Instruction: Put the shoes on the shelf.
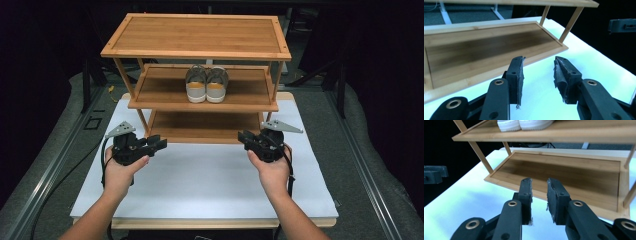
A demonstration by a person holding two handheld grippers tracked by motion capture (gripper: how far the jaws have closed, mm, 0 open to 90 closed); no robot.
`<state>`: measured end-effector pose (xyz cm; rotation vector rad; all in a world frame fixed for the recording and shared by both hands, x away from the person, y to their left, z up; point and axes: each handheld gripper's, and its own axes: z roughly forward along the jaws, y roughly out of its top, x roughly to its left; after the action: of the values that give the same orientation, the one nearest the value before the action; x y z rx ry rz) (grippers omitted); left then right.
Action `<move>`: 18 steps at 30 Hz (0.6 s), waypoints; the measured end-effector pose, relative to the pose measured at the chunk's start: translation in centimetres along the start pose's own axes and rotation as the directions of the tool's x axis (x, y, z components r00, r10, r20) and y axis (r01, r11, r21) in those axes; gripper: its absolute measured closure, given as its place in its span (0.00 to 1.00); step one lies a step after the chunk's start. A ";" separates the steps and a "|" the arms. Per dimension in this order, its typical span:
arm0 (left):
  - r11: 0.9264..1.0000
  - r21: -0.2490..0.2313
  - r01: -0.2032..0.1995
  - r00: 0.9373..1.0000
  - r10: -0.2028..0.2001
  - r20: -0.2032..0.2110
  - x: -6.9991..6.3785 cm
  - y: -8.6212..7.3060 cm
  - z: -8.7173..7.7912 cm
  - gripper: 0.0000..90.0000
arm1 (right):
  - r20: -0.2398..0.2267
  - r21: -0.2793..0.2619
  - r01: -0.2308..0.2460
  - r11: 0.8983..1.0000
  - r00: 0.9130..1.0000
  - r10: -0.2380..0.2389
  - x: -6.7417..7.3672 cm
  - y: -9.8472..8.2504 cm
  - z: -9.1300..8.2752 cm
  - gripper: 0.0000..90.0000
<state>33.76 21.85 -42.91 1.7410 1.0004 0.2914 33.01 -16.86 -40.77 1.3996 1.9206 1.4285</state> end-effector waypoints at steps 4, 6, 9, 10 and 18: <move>1.000 -0.003 0.007 1.000 -0.007 -0.012 0.2 -1.5 -0.2 0.65 | 0.002 -0.005 -0.005 1.000 1.000 0.005 0.0 -1.9 -0.4 0.82; 1.000 -0.004 0.016 1.000 -0.016 -0.016 0.3 -2.1 -0.3 0.65 | 0.005 0.007 -0.008 1.000 1.000 0.008 0.0 -2.9 -0.5 0.81; 1.000 -0.012 0.024 1.000 -0.024 -0.008 0.1 -3.1 -0.5 0.65 | 0.008 0.004 -0.005 1.000 1.000 0.005 -0.1 -4.2 -0.7 0.81; 1.000 -0.003 0.018 1.000 -0.018 -0.005 0.1 -3.4 -0.6 0.65 | 0.015 0.004 -0.001 1.000 1.000 0.000 -0.2 -4.6 -0.8 0.80; 1.000 0.007 -0.012 1.000 0.012 0.000 -0.6 -4.6 -1.5 0.62 | 0.042 0.012 0.013 1.000 0.999 -0.014 -0.2 -6.9 -2.3 0.77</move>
<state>30.23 22.84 -46.11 1.7538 0.9926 0.2955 27.97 -18.17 -45.85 1.4084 1.9119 1.3721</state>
